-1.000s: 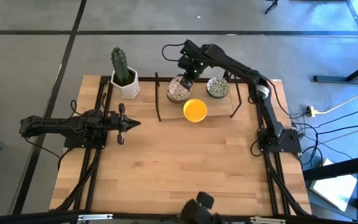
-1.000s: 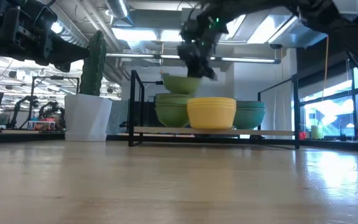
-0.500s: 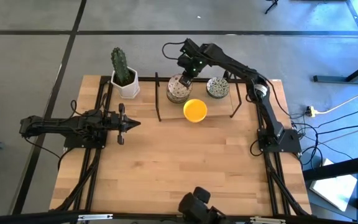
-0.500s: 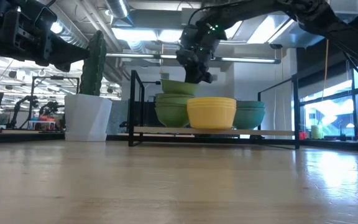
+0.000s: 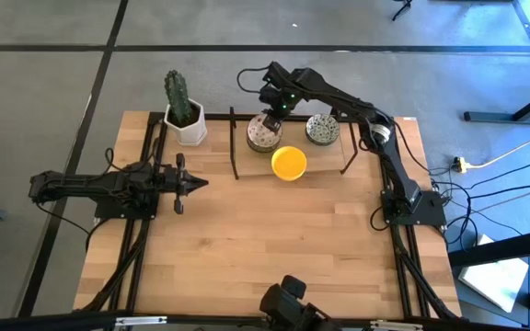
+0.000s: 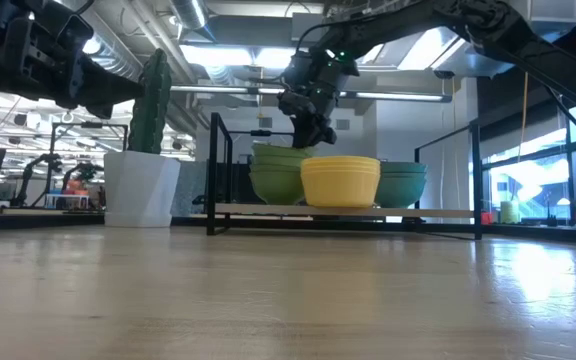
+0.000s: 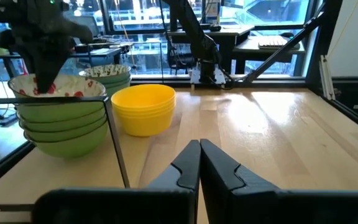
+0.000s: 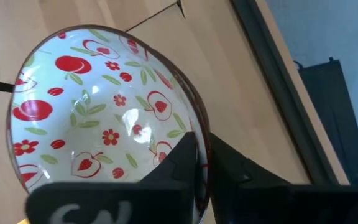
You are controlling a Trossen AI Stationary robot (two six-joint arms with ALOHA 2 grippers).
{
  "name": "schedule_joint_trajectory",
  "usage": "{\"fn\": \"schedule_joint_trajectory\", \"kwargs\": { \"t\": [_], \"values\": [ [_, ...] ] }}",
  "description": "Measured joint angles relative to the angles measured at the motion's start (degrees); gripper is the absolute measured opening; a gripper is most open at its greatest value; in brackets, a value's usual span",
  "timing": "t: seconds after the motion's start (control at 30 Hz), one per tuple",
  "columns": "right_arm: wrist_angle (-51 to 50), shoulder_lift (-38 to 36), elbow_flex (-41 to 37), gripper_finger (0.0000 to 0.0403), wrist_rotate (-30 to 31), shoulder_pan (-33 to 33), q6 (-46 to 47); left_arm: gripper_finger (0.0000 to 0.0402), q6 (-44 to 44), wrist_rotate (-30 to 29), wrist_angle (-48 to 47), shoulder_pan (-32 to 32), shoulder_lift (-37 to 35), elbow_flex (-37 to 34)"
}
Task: Pick & Place Mini bowls
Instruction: Stack the red patterned bowl on top of the red patterned bowl on the shelf, then return to Home Position
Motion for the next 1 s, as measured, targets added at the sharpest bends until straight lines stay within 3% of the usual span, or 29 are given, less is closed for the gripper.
{"fn": "schedule_joint_trajectory", "kwargs": {
  "t": [0.17,0.5,0.63,0.83,1.0],
  "values": [
    [0.62,-0.50,0.75,0.0054,-0.68,0.09,-0.97,0.0004,-0.13,0.00,-0.66,0.01,-0.02,0.00],
    [-0.65,-1.88,1.00,0.0189,-1.76,0.05,-1.27,0.0004,-0.99,-0.02,-1.04,0.01,-0.02,0.00],
    [1.29,-7.13,1.76,0.0215,-4.87,0.87,-3.20,0.0004,-3.32,-1.08,-1.81,0.02,-0.02,0.00],
    [11.34,-17.56,-2.54,0.0183,-6.38,8.68,-8.31,0.0004,-3.35,-2.41,-0.80,-2.02,-1.19,0.00],
    [19.39,-28.83,-15.35,0.0090,-8.28,14.22,-8.39,0.0003,-2.18,-9.52,-0.63,-5.68,-3.62,-1.34]
  ]
}}
